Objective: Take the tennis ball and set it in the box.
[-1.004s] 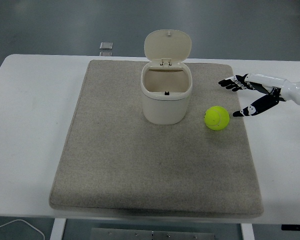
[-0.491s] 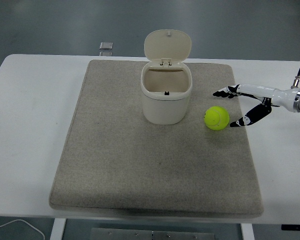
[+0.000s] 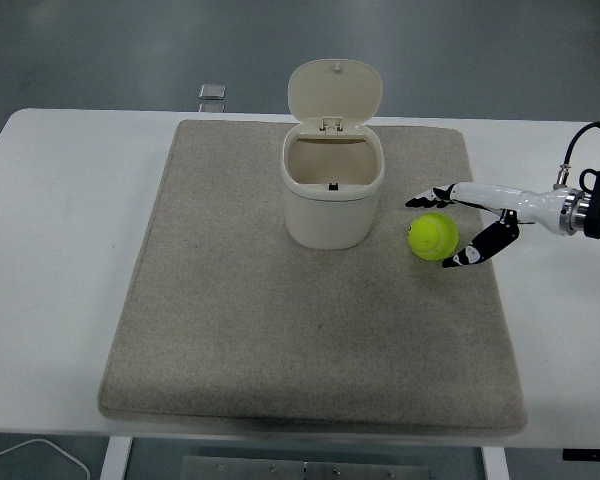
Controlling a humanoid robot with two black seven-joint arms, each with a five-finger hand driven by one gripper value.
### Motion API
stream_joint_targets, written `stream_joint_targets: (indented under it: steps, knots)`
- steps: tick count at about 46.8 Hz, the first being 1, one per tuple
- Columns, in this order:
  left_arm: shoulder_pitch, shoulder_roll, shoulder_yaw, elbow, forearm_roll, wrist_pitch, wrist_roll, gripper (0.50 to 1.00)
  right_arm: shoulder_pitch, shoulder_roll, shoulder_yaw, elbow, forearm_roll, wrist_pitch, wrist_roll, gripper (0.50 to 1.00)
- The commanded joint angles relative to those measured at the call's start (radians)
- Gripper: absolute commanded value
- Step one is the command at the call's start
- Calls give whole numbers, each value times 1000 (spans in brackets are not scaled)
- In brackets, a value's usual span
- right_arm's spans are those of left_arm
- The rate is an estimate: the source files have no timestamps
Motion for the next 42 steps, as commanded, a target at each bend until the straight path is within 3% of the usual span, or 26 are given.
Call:
stream_joint_targets:
  steps: [1,14,30,42]
  knots:
    - [1,0,0,0,-1,0,0,992,0,1,-2,-2,-10,-8,0,924]
    - [1,0,0,0,0,0,0,992,-2,19,-9,-5,-21,-41,-1,921]
    - [1,0,0,0,0,0,0,992,-8,35,-12,-16,-21,-41,-6,911]
    - [1,0,0,0,-1,0,0,992,-8,38,-22,-27,-50,-57,-6,829]
